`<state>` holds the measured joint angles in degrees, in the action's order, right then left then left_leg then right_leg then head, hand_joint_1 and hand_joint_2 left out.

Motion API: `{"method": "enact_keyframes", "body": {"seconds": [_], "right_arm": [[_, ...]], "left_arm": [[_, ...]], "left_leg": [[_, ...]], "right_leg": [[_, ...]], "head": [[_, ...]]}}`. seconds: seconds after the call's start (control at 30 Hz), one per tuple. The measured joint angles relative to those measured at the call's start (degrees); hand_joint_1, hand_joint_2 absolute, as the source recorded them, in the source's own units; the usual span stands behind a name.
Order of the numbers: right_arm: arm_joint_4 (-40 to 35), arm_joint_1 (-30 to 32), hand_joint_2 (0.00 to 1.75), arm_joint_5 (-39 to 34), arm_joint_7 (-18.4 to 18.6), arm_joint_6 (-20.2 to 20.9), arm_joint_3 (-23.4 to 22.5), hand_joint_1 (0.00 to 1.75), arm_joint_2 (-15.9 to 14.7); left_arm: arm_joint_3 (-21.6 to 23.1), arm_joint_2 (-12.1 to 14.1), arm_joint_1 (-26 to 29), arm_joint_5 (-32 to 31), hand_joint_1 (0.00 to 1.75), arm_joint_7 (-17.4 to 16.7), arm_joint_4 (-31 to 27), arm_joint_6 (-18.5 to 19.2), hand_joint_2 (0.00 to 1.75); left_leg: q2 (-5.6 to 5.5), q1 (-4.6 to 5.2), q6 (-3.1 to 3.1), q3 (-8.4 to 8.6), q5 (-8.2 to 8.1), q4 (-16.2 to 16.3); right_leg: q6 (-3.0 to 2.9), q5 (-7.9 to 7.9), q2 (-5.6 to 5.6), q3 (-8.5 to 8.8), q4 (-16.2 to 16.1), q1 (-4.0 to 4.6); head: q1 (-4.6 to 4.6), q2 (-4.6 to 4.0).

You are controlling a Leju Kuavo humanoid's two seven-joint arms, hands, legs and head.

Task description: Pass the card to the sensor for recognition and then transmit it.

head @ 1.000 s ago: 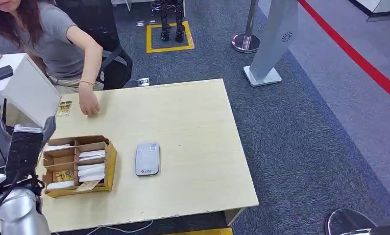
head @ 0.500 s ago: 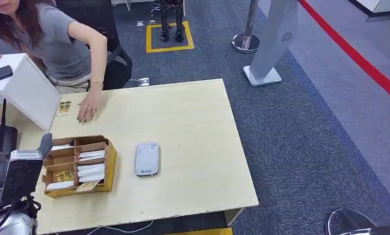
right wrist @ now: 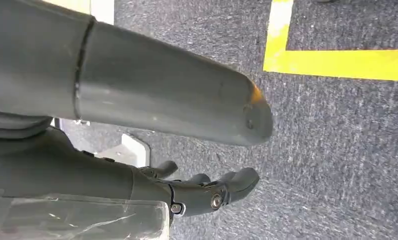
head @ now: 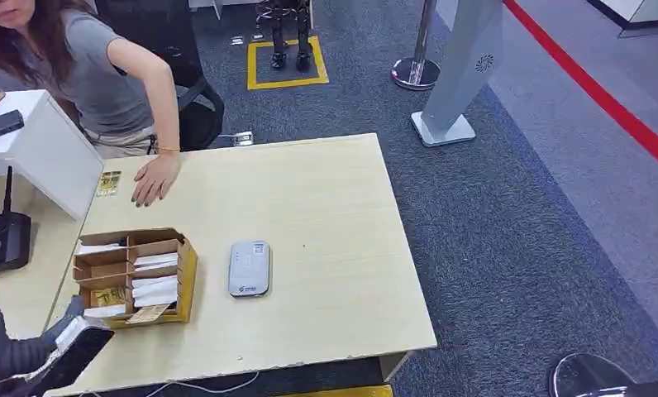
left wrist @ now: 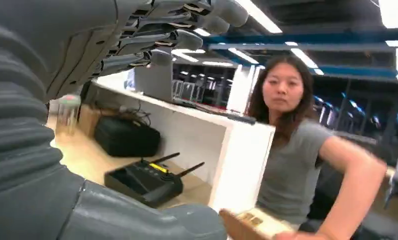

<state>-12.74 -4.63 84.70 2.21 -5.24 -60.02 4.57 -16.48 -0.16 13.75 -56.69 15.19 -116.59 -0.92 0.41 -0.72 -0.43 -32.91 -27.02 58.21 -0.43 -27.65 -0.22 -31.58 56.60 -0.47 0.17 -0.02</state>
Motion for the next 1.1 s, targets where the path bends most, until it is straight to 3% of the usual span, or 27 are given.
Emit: {"method": "enact_keyframes", "body": {"seconds": [0.1, 0.3, 0.5, 0.7, 0.83, 1.1], "right_arm": [[0.0, -0.1, 0.0, 0.0, -0.5, -0.3, 0.0, 0.0, 0.0], [0.0, -0.1, 0.0, 0.2, 0.1, -0.2, -0.5, 0.0, 0.0], [0.0, 0.0, 0.0, 0.1, 0.6, -0.2, -1.1, 0.0, 0.0], [0.0, 0.0, 0.0, 0.1, 0.7, -0.3, -1.4, 0.0, 0.0], [0.0, 0.0, 0.0, 0.2, 0.6, -0.3, -1.6, 0.0, 0.0], [0.0, 0.0, 0.0, 0.9, 0.4, -0.5, -2.0, 0.0, 0.0]], "left_arm": [[2.2, 1.9, 2.1, -2.7, 0.0, -0.4, 0.9, -0.4, 1.75], [8.6, 8.2, 8.2, -8.4, 0.0, -4.5, 3.6, -1.8, 1.75], [12.5, 13.3, 14.6, -9.7, 0.0, -7.9, 5.8, -3.8, 1.75], [15.2, 15.9, 17.4, -10.6, 0.0, -12.7, 6.4, -4.1, 1.75], [16.1, 17.2, 18.7, -11.4, 0.0, -14.1, 6.8, -4.2, 1.75], [17.1, 19.3, 18.7, -19.3, 0.0, -17.9, 8.1, -5.9, 1.75]], "left_leg": [[-0.02, 0.0, 0.0, 0.0, 0.0, 0.0], [0.01, -0.01, 0.02, -0.01, -0.02, 0.0], [-0.02, -0.01, 0.05, -0.02, -0.05, 0.0], [-0.03, -0.01, 0.06, -0.01, -0.05, 0.0], [-0.05, 0.0, 0.06, -0.01, -0.05, 0.0], [-0.06, -0.01, 0.06, 0.0, -0.05, 0.0]], "right_leg": [[0.0, 0.0, -0.04, 0.02, 0.0, 0.0], [-0.01, -0.02, 0.01, 0.0, 0.0, 0.0], [0.03, -0.08, -0.05, 0.0, 0.0, 0.0], [0.04, -0.07, -0.04, 0.04, 0.0, 0.0], [0.04, -0.07, -0.08, 0.05, 0.0, 0.0], [0.04, -0.07, -0.08, 0.05, 0.0, 0.0]], "head": [[0.04, -0.02], [0.02, 0.0], [0.02, 0.0], [0.02, 0.0], [0.02, 0.0], [0.02, 0.0]]}}
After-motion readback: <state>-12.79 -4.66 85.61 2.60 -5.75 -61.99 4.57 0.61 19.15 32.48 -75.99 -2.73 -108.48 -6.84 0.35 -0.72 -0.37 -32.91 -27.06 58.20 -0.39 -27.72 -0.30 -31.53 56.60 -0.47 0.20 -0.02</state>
